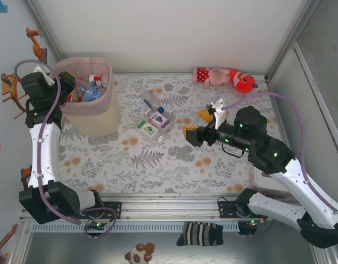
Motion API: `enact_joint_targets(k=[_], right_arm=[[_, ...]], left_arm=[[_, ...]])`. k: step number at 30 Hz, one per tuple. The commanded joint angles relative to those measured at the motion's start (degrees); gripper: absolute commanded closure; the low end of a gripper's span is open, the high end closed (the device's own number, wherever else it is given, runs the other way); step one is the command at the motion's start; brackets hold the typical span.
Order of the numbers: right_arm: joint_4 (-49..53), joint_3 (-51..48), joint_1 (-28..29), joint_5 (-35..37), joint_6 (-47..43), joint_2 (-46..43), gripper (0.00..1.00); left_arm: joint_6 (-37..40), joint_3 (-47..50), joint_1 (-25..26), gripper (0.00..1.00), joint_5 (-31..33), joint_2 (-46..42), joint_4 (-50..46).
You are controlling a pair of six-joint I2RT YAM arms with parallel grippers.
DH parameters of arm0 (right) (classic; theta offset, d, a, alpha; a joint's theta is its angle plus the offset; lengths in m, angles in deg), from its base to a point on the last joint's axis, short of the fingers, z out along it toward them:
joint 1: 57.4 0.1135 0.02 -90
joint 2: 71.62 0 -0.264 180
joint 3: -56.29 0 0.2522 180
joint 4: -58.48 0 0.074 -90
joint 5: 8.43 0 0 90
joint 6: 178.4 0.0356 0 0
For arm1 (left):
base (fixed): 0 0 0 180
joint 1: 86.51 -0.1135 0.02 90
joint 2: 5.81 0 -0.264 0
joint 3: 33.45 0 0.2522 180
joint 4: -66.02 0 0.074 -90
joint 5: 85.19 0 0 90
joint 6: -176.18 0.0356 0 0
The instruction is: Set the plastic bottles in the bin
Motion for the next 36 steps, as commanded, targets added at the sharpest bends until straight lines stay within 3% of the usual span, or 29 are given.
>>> enact_joint_targets(k=[1,10,21,29,36], right_arm=[[-0.44,-0.29,0.27,0.87,-0.7,-0.7,0.13],[-0.59,-0.55,0.27,1.15,-0.6,-0.67,0.13],[0.05,0.45,0.27,1.07,-0.59,-0.8,0.13],[-0.07,0.53,0.28,1.15,-0.61,-0.56,0.13],[-0.2,0.57,0.27,0.89,-0.59,-0.06,0.13]], left_arm=[[1.66,0.91,-0.43,0.81,-0.68,1.16,-0.48],[3.47,3.53,-0.02,0.75,-0.92,4.41,-0.67],[7.26,-1.08,-0.25,0.42,3.36,-0.92,-4.94],[11.38,-7.28,-0.25,0.4,2.49,-3.49,-9.7],[13.41,-11.59,0.35,0.49,-6.38,-0.39,-14.06]])
